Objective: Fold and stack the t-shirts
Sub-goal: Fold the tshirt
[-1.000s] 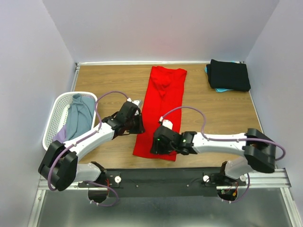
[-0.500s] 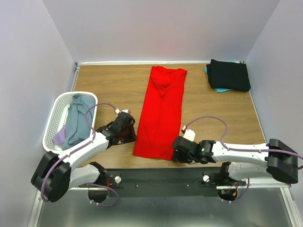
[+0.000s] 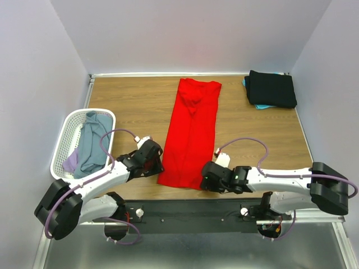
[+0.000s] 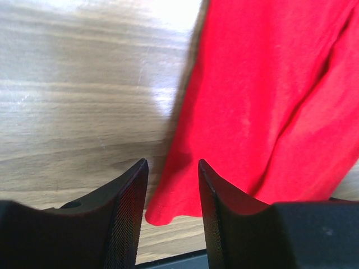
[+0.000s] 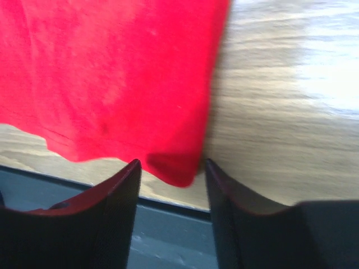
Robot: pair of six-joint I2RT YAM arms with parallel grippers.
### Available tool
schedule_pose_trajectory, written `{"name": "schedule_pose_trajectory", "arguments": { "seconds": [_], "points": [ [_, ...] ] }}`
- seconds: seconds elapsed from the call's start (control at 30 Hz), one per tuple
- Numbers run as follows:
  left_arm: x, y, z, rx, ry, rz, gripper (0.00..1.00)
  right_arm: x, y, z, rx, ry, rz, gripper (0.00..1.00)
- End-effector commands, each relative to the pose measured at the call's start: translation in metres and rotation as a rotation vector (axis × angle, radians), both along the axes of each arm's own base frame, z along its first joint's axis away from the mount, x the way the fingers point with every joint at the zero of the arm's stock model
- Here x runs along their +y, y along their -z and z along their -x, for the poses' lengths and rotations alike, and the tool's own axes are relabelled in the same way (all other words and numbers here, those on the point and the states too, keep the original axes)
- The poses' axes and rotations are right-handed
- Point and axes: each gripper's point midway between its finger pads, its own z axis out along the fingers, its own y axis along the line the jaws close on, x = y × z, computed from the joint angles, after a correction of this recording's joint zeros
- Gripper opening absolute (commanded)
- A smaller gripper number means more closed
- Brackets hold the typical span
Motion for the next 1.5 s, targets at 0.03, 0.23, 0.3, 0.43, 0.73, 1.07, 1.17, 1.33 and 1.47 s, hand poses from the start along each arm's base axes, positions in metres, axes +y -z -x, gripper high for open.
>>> {"name": "schedule_pose_trajectory", "arguments": {
  "seconds": [0.03, 0.23, 0.3, 0.43, 0.73, 1.07, 1.17, 1.33, 1.47],
  "points": [
    [0.008, 0.013, 0.008, 0.029, -0.033, -0.046, 0.49, -0.004, 0.023, -0.001, 0.009, 0.013, 0.067, 0.48],
    [-0.009, 0.013, 0.023, 0.037, 0.044, -0.007, 0.46, -0.031, 0.031, 0.002, 0.045, 0.02, 0.073, 0.08],
    [-0.024, 0.011, 0.028, 0.039, 0.089, 0.029, 0.45, -0.052, 0.031, 0.007, 0.051, 0.026, 0.075, 0.03],
    [-0.044, 0.011, 0.041, 0.058, 0.169, 0.049, 0.44, -0.082, 0.023, 0.006, 0.046, 0.055, 0.115, 0.02],
    [-0.06, 0.011, 0.055, 0.076, 0.233, 0.07, 0.43, -0.073, 0.016, 0.007, 0.066, 0.025, 0.1, 0.04],
    [-0.07, 0.023, 0.092, 0.152, 0.305, 0.096, 0.37, -0.063, 0.009, 0.004, 0.067, 0.009, 0.091, 0.03],
    [-0.072, 0.024, 0.091, 0.147, 0.307, 0.096, 0.26, -0.059, 0.007, 0.004, 0.07, -0.019, 0.085, 0.01],
    [-0.084, -0.001, 0.085, 0.076, 0.328, 0.118, 0.0, -0.041, -0.012, 0.012, 0.046, -0.085, 0.032, 0.0],
    [-0.09, -0.011, 0.104, 0.096, 0.365, 0.149, 0.0, -0.037, -0.016, 0.023, 0.057, -0.11, 0.062, 0.0]
  ]
}}
